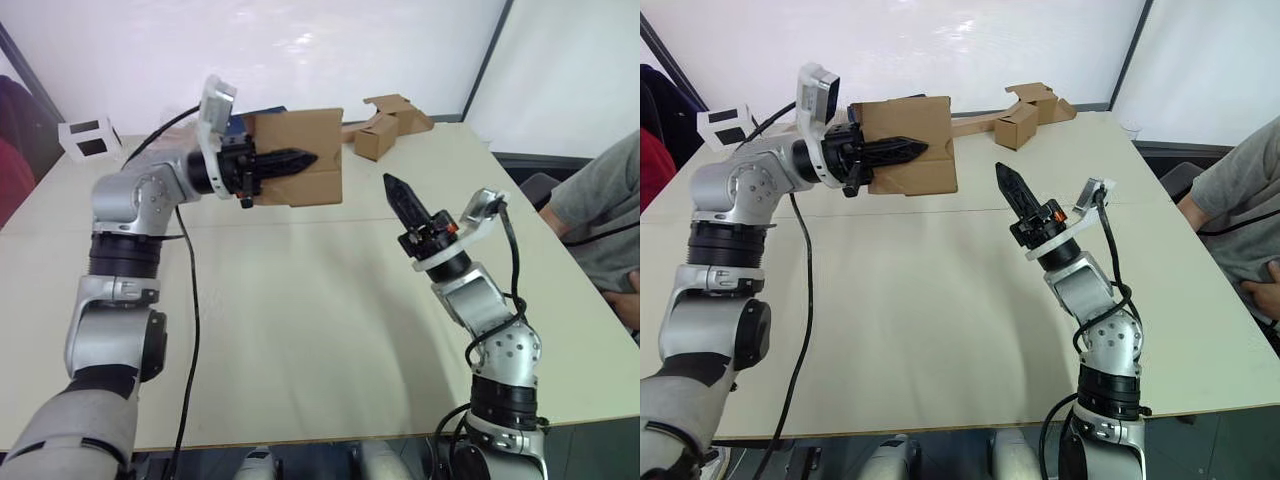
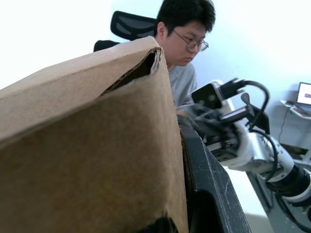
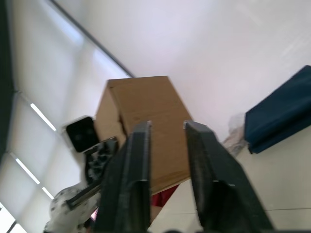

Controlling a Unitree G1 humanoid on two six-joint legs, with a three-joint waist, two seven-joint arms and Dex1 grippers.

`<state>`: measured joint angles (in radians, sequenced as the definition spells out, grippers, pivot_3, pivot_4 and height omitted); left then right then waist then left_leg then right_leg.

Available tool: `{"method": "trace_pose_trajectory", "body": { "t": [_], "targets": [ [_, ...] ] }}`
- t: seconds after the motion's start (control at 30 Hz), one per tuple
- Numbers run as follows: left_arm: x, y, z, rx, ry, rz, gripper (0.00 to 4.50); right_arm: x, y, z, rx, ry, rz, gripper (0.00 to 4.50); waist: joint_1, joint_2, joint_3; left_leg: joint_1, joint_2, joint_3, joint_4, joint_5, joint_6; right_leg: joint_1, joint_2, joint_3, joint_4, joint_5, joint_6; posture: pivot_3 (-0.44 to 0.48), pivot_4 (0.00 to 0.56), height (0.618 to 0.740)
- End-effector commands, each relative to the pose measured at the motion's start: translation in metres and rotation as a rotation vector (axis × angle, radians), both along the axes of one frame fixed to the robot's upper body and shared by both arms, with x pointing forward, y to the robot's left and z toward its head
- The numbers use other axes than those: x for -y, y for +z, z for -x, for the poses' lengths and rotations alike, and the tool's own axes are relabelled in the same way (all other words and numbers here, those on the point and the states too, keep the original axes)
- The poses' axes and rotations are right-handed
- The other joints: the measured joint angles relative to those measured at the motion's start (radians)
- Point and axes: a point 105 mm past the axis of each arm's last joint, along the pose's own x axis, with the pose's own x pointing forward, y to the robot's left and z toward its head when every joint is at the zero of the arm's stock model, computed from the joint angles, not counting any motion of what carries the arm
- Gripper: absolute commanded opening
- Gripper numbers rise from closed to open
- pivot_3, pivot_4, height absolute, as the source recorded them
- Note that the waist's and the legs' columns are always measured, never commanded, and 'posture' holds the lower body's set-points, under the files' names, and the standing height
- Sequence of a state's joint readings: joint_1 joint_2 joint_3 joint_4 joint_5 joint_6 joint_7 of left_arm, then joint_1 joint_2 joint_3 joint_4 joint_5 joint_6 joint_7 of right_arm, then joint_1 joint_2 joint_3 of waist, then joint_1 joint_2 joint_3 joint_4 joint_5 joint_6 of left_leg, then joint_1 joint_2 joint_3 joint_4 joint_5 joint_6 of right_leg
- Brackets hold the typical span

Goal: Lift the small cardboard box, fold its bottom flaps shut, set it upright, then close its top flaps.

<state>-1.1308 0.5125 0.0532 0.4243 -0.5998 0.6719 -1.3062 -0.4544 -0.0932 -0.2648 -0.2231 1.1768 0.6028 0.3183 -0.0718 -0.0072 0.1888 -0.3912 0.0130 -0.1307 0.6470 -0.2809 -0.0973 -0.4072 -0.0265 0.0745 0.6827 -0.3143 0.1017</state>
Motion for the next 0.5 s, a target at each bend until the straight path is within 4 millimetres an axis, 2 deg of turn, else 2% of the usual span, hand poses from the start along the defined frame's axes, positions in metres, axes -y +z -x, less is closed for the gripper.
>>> {"method": "trace_pose_trajectory", "body": {
  "t": [0.03, 0.17, 0.37, 0.5],
  "targets": [
    [0.002, 0.009, 0.007, 0.04, -0.024, 0.01, 0.0, -0.022, 0.009, 0.004, 0.061, 0.051, 0.061, 0.03, -0.001, 0.0, 0.0, 0.0, 0.0, 0.0, 0.0, 0.0, 0.0, 0.0, 0.0, 0.0, 0.0, 0.0, 0.0, 0.0, 0.15, 0.74],
    [0.007, 0.004, 0.008, 0.032, -0.041, -0.001, 0.0, -0.043, 0.008, 0.009, 0.082, 0.113, 0.112, 0.03, -0.002, 0.0, 0.0, 0.0, 0.0, 0.0, 0.0, 0.0, 0.0, 0.0, 0.0, 0.0, 0.0, 0.0, 0.0, 0.0, 0.15, 0.74],
    [0.013, -0.006, 0.012, 0.012, -0.068, -0.041, 0.0, -0.052, 0.005, 0.013, 0.09, 0.127, 0.16, 0.03, 0.002, 0.0, 0.0, 0.0, 0.0, 0.0, 0.0, 0.0, -0.001, 0.0, 0.0, 0.0, 0.0, 0.0, 0.0, 0.0, 0.15, 0.74],
    [0.009, -0.02, 0.017, 0.13, -0.078, -0.328, 0.0, 0.0, 0.002, 0.015, 0.062, 0.0, 0.212, 0.03, 0.002, 0.0, 0.0, 0.0, 0.0, 0.0, 0.0, 0.001, -0.001, 0.0, 0.0, 0.0, 0.0, 0.0, 0.0, 0.0, 0.15, 0.74]
  ]
}}
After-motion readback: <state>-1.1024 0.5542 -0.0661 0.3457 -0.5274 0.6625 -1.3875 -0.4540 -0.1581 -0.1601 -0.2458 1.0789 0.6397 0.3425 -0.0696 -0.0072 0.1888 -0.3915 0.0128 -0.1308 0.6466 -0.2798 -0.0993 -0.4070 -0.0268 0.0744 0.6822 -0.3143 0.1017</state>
